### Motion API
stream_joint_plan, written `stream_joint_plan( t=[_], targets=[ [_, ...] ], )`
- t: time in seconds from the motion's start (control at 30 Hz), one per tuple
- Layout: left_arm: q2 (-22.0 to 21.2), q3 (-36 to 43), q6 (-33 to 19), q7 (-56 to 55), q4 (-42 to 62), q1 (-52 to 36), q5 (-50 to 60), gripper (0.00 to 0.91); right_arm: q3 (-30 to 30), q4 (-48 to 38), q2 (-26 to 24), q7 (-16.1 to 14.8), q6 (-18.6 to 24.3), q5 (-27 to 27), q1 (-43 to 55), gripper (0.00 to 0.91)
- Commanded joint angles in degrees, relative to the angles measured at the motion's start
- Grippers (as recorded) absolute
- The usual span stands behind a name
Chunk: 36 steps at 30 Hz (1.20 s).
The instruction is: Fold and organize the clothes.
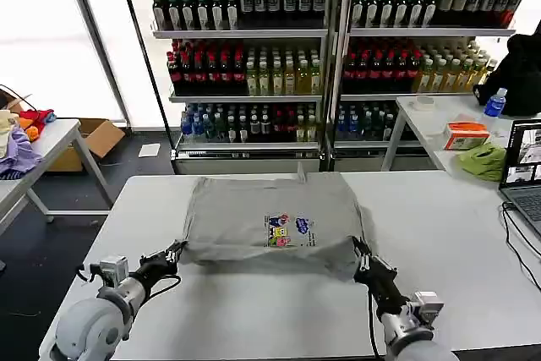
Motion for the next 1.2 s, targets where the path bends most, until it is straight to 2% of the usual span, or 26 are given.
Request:
stream_joint_plan(
  t=[0.03, 0.07, 0.1, 0.17, 0.27, 0.33, 0.57, 0.9, 1.0, 1.2],
  targets=[
    [-0.49, 4.73, -0.07, 0.22, 9.96, -10.53, -1.43, 0.584, -2.76, -11.14, 0.28, -0.02, 0.15, -1.24, 10.82, 0.725],
    [-0.88, 5.00, -0.07, 0.29, 11.60, -11.41, -1.37, 0.846, -3.33, -12.70, 0.38, 0.02, -0.60, -1.50, 12.03, 0.907],
    [-1.16, 5.31, -0.07, 0.27, 12.25, -12.38, -1.34, 0.907, -3.73, -13.57, 0.47, -0.08, -1.48, -1.83, 12.82, 0.907],
    [-2.09, 5.62, -0.09, 0.33, 13.90, -13.69, -1.03, 0.907, -4.67, -15.26, 0.60, -0.92, -3.50, -2.45, 14.08, 0.907],
    [-2.91, 5.87, -0.16, 1.32, 15.69, -14.65, -0.04, 0.907, -5.76, -17.92, 1.27, -2.96, -3.37, -5.65, 15.25, 0.907],
    [-3.55, 5.70, -0.23, 3.53, 17.49, -14.95, 3.54, 0.907, -5.89, -18.37, 1.87, -3.61, -3.46, -5.54, 15.70, 0.907],
    [-3.91, 2.57, -0.25, 3.57, 15.75, -13.12, 3.70, 0.907, -5.15, -14.24, 1.72, -3.81, -4.44, -4.53, 13.66, 0.907],
    [-2.74, -4.23, -0.28, 1.74, 6.55, -5.55, 4.20, 0.907, 0.41, -4.59, -0.35, -0.94, -4.98, -3.86, 5.75, 0.907],
    [-3.49, -5.29, -0.27, 0.56, 3.19, -2.42, 4.16, 0.907, 2.96, -0.13, -0.64, 1.96, -9.30, -5.95, 1.51, 0.907],
    [-6.08, -4.43, -0.30, 0.65, -1.09, 3.35, 5.17, 0.907, 4.39, -0.47, 0.51, 6.29, -10.24, -6.95, -3.07, 0.907]
  ],
)
